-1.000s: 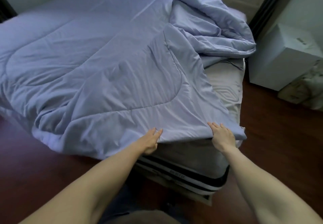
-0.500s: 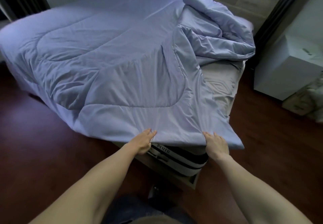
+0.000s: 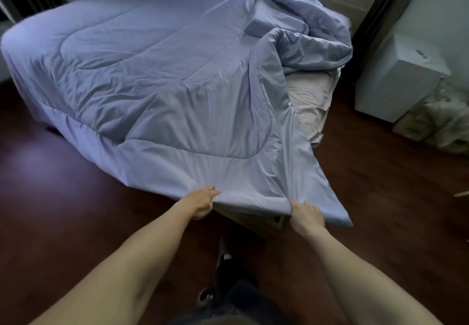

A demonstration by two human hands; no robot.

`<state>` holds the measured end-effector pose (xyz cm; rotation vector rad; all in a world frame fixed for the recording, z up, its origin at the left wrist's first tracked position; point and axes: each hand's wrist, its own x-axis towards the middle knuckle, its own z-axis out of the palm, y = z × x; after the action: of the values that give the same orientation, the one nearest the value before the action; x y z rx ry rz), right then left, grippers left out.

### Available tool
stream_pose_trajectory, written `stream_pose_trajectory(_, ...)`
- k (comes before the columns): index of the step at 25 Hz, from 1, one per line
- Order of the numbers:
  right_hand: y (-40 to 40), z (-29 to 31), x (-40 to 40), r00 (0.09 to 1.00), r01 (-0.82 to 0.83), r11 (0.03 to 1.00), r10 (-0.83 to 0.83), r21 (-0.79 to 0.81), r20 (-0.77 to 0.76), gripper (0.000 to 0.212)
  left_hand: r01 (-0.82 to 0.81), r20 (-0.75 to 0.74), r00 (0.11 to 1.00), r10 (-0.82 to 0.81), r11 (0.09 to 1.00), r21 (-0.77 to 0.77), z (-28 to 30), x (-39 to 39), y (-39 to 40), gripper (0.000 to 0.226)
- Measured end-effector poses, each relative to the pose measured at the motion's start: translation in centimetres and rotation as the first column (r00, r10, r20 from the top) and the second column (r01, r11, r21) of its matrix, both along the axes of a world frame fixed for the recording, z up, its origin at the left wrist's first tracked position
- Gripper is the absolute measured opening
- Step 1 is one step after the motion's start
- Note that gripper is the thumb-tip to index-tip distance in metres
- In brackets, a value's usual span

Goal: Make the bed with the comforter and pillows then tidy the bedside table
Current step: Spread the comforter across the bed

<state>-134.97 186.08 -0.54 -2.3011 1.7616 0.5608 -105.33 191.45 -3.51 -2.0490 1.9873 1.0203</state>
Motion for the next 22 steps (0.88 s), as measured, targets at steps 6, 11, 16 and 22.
stream_pose_trajectory(6, 9.4, -2.5, -0.3, 0.993, 0.101, 0.965, -0.084, 0.242, -0.08, 0.035, 0.096, 0.077, 0.992, -0.097, 0.995, 0.021, -0.3, -0.3, 8.0, 0.057)
stream_pose_trajectory(11, 14.1, -4.4, 0.7, 0.995, 0.073, 0.923, -0.041, 0.377, -0.093, 0.034, 0.17, 0.155, 0.971, -0.184, 0.981, 0.096, -1.8, 0.6, 12.4, 0.057)
stream_pose_trajectory(16, 19.4, -7.0, 0.8, 0.995, 0.061, 0.888, -0.02, 0.456, -0.094, 0.035, 0.247, 0.201, 0.937, -0.287, 0.948, 0.203, -4.1, 1.0, 17.0, 0.057)
stream_pose_trajectory(22, 22.7, -9.3, -0.6, 0.993, 0.078, 0.844, -0.112, 0.531, 0.031, 0.056, 0.263, 0.254, 0.906, -0.339, 0.92, 0.29, -5.7, 1.0, 18.3, 0.054)
